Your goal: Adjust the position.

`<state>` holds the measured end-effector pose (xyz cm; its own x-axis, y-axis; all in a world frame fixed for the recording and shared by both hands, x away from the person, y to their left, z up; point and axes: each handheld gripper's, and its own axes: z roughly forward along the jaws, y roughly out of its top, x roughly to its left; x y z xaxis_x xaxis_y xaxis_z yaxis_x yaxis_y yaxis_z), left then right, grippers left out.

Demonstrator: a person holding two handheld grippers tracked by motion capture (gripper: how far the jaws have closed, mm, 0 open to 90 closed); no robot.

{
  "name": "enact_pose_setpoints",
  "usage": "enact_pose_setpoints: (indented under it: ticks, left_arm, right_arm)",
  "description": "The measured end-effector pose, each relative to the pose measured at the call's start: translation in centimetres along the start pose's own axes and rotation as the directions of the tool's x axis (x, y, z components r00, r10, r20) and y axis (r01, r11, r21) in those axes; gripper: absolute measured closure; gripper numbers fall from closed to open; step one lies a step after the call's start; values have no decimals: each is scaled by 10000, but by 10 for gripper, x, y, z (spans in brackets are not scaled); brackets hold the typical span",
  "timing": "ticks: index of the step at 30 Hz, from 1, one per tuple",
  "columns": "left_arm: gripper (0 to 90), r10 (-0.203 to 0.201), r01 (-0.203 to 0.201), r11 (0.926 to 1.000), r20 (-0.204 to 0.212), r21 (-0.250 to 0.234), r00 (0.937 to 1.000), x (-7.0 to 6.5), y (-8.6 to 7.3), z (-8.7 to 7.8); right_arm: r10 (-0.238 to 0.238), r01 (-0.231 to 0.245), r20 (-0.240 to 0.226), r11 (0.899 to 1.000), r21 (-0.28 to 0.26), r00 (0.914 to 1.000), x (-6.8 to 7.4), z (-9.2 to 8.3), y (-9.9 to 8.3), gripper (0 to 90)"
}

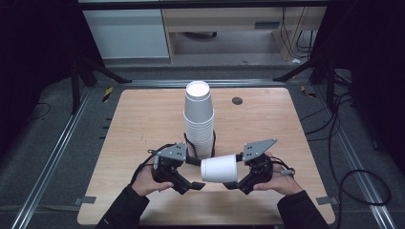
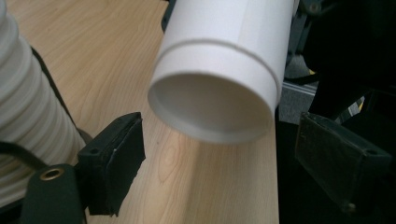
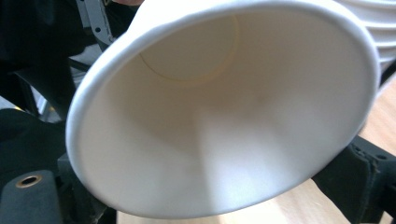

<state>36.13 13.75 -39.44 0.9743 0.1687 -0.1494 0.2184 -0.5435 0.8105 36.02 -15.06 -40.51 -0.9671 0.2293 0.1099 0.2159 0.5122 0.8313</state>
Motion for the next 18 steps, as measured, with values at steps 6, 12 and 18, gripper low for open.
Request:
enact_pose_setpoints:
  ticks: [6, 12, 18]
  left_arm:
    - [142, 49, -38, 9987, -224, 499, 9997, 4, -4, 2]
    - [134, 193, -143, 9961, -566, 865, 9982, 6, -6, 6]
    - [136, 150, -102, 9976, -690, 691, 9975, 8, -6, 3]
  right_arm:
    - [-272, 251, 230, 9960, 860, 9994, -10, 2, 8, 105]
    - [-558, 541, 54, 9844, 1677, 9984, -15, 11, 19, 104]
    - [-1031, 1036, -151, 9631, 2484, 9946, -14, 22, 32, 103]
